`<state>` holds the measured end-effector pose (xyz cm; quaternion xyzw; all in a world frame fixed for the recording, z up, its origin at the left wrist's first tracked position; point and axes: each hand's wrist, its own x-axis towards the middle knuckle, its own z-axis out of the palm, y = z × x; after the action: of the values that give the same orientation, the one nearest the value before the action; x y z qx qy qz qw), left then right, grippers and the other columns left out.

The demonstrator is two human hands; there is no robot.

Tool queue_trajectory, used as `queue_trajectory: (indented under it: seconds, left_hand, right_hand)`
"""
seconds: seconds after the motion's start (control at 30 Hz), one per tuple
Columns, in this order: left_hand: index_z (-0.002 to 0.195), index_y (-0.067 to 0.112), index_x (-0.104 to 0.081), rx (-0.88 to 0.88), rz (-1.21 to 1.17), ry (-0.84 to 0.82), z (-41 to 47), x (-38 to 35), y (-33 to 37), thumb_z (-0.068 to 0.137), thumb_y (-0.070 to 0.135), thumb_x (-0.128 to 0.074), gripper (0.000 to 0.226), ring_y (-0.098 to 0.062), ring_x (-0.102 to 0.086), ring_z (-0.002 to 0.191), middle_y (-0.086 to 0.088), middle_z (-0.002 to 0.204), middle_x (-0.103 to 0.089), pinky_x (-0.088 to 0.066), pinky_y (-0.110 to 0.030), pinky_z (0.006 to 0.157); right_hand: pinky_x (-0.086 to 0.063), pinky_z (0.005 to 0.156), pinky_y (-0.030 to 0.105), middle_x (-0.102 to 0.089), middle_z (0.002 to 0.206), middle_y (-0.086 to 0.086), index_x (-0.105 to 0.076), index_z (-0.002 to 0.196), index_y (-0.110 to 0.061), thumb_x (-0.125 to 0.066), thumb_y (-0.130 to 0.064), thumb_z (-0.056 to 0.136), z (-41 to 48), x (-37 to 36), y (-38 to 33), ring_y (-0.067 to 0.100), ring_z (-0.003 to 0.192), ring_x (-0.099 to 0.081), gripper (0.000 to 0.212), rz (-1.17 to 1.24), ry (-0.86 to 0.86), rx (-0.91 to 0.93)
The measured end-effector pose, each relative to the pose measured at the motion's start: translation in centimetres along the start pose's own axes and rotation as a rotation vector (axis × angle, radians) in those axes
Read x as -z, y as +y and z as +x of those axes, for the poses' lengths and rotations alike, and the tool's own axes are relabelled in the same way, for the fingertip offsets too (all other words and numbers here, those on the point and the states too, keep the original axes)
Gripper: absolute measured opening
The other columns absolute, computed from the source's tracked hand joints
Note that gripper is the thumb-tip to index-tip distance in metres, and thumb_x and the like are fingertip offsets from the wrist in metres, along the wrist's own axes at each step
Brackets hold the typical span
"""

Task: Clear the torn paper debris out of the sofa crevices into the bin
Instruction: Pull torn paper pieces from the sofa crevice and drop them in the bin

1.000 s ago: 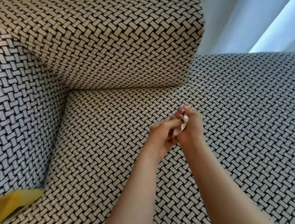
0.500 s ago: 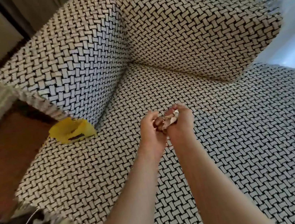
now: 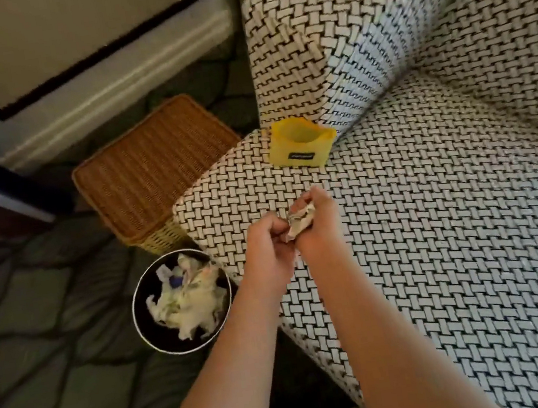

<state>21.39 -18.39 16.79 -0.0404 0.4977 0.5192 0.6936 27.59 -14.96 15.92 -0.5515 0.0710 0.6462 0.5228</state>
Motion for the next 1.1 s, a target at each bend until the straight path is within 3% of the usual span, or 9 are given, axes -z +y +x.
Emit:
queue_trajectory:
  seconds: [0.07,0.2,0.27,0.4,0.5,0.67,0.77,0.8,1.1]
  left_hand:
    - [0.098,0.006,-0.056,0.03,0.045,-0.018,1.1,3.1,2.4,0.078,-0.01,-0.025,0.04,-0.015,-0.027,0.056,-0.002,0.064,-0.026,-0.026,-0.026,0.057]
    - [0.096,0.017,-0.016,0.051,0.087,-0.043,3.0,12.4,6.6,0.068,-0.009,-0.029,0.04,-0.02,-0.044,0.074,-0.01,0.084,-0.047,-0.033,-0.028,0.068]
    - [0.079,0.004,-0.055,0.057,0.051,-0.122,3.6,16.6,8.4,0.064,-0.008,-0.032,0.03,-0.021,-0.051,0.082,-0.011,0.087,-0.057,-0.036,-0.029,0.074]
    - [0.073,0.016,-0.019,0.0,0.201,-0.112,4.7,22.8,10.3,0.055,-0.006,-0.043,0.037,-0.017,-0.037,0.065,-0.009,0.072,-0.032,-0.029,-0.029,0.06]
    - [0.071,0.018,-0.028,-0.013,0.222,0.073,6.1,26.5,9.9,0.055,-0.007,-0.048,0.036,-0.019,-0.037,0.067,-0.008,0.071,-0.031,-0.03,-0.029,0.058]
    - [0.07,0.016,-0.048,0.09,0.388,0.371,8.3,29.3,9.4,0.075,-0.012,-0.052,0.029,-0.012,-0.038,0.058,-0.002,0.062,-0.04,-0.032,-0.025,0.053]
    - [0.076,0.014,-0.051,0.165,0.394,0.468,9.6,30.4,9.1,0.082,-0.004,-0.05,0.019,-0.011,-0.033,0.056,-0.002,0.063,-0.036,-0.035,-0.025,0.058]
    - [0.078,0.013,-0.051,0.183,0.383,0.494,9.8,30.6,8.9,0.083,-0.002,-0.049,0.016,-0.01,-0.031,0.054,-0.002,0.061,-0.034,-0.035,-0.025,0.058]
    - [0.074,0.011,-0.046,0.25,0.281,0.545,9.6,30.0,7.2,0.084,0.0,-0.051,0.015,-0.01,-0.029,0.051,-0.001,0.062,-0.034,-0.032,-0.022,0.049]
  right_hand:
    - [-0.031,0.046,0.022,-0.04,0.049,0.003,-0.04,0.062,-0.012,-0.04,-0.006,0.085,1.0,-1.7,3.1,0.015,0.042,-0.037,0.023,-0.054,-0.031,-0.014]
    - [-0.036,0.051,0.025,-0.043,0.044,0.0,-0.043,0.061,-0.013,-0.041,-0.011,0.091,1.7,-5.0,12.1,0.014,0.038,-0.039,0.03,-0.108,-0.064,-0.084]
    - [-0.037,0.051,0.027,-0.046,0.05,0.0,-0.046,0.067,-0.014,-0.042,-0.01,0.093,2.3,-6.6,16.3,0.015,0.044,-0.04,0.027,-0.193,-0.078,-0.067]
    - [-0.035,0.05,0.028,-0.044,0.056,0.001,-0.048,0.071,-0.015,-0.044,-0.004,0.092,3.7,-8.5,23.1,0.013,0.047,-0.04,0.024,-0.314,-0.138,-0.039]
    - [-0.041,0.059,0.029,-0.048,0.062,-0.001,-0.051,0.068,-0.018,-0.046,-0.012,0.092,5.4,-8.1,27.1,0.013,0.055,-0.046,0.025,-0.39,-0.113,-0.104]
    - [-0.049,0.058,0.015,-0.053,0.102,0.0,-0.052,0.113,-0.009,-0.036,-0.012,0.097,9.7,-5.7,29.9,0.005,0.078,-0.055,0.023,-0.332,0.056,-0.192]
    - [-0.044,0.091,0.025,-0.053,0.128,0.005,-0.047,0.127,-0.008,-0.04,-0.015,0.097,10.7,-3.9,30.6,0.02,0.112,-0.054,0.032,-0.888,0.237,-0.021]
    - [-0.044,0.093,0.03,-0.057,0.125,0.008,-0.05,0.125,-0.009,-0.044,-0.016,0.095,11.2,-3.4,30.8,0.023,0.112,-0.055,0.032,-0.676,0.283,-0.14]
    - [-0.027,0.105,0.041,-0.041,0.143,0.005,-0.039,0.139,-0.014,-0.034,-0.025,0.098,9.4,-1.2,27.9,0.024,0.133,-0.036,0.043,-0.681,-0.023,-0.395]
